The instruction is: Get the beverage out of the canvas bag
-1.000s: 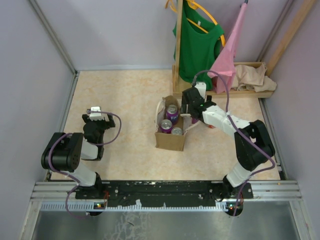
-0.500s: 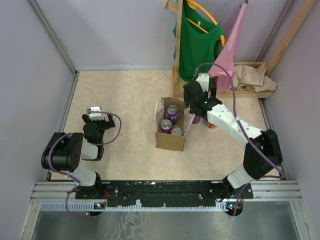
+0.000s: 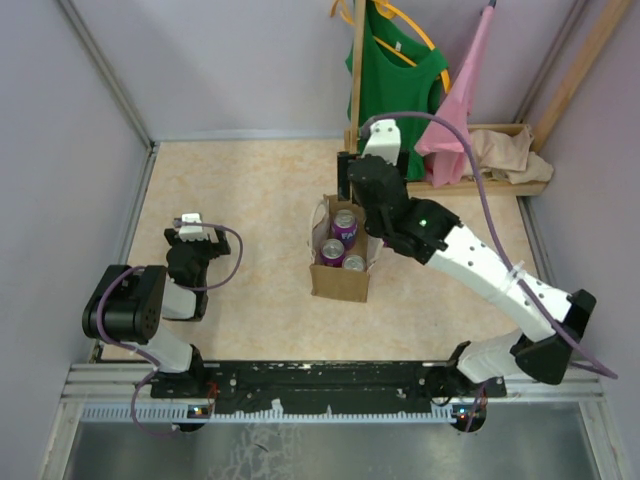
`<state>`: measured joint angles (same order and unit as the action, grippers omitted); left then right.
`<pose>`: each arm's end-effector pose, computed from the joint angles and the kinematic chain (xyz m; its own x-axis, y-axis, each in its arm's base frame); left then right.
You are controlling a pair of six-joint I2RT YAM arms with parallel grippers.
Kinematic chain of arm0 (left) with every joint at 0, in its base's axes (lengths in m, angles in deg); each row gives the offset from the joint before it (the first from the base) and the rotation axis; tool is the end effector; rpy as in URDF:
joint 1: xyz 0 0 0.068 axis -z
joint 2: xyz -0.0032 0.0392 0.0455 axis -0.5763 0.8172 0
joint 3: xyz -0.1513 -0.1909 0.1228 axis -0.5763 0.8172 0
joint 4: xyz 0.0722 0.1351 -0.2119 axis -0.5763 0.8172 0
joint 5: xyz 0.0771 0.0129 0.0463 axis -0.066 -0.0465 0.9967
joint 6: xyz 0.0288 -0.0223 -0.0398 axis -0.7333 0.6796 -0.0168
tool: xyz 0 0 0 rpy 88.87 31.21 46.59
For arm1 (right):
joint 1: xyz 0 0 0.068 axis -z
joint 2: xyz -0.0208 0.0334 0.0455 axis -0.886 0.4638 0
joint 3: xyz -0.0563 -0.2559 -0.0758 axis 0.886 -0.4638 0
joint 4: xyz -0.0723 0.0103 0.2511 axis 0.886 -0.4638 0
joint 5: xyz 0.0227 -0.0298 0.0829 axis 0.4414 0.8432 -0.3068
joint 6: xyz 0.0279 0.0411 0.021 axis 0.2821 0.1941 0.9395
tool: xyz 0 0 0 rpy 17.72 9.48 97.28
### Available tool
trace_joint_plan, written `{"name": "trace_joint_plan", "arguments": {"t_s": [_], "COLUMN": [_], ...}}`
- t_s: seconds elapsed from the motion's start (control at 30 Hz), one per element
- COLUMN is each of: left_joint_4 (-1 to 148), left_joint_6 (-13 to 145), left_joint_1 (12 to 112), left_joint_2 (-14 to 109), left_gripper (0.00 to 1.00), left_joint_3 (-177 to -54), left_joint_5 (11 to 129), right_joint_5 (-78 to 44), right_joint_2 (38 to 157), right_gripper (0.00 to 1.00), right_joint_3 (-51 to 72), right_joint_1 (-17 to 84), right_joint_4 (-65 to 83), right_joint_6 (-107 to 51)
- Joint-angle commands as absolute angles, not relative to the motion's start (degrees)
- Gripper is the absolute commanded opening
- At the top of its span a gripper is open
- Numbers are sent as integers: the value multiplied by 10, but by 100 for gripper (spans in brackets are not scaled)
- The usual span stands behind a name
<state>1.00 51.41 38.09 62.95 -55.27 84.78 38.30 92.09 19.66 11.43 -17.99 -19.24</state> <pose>0.2393 -0.0079 0.1414 -0.0738 0.0531 -0.9959 -0.0643 0.9963 0.0578 0.1959 0.1998 0.4372 -0.2129 0.0267 -0.9767 -0.0271 0.9991 0.0332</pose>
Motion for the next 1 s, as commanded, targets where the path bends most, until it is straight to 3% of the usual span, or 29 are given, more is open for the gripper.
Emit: {"name": "trace_joint_plan", "arguments": {"t_s": [0.0, 0.33, 0.47, 0.67, 0.97], "left_joint_4": [-1, 0, -1, -1, -1], "left_joint_6": [511, 511, 512, 511, 511], "left_joint_1": [384, 384, 384, 384, 384], "left_joint_2": [637, 637, 637, 637, 637], "left_gripper": [100, 100, 100, 100, 100], "left_joint_3": [-561, -560, -560, -561, -560], "left_joint_5": [845, 845, 845, 845, 845], "right_joint_5": [342, 275, 253, 257, 215], "right_joint_2": [957, 999, 1026, 1074, 1092], "right_gripper": [72, 64, 70, 87, 87], "right_joint_3": [186, 130, 123, 123, 84], "right_joint_1": [105, 104, 104, 108, 149], "right_joint_4": [-217, -218, -216, -226, -202], "right_joint_6": [-167, -118, -108, -72, -36]}}
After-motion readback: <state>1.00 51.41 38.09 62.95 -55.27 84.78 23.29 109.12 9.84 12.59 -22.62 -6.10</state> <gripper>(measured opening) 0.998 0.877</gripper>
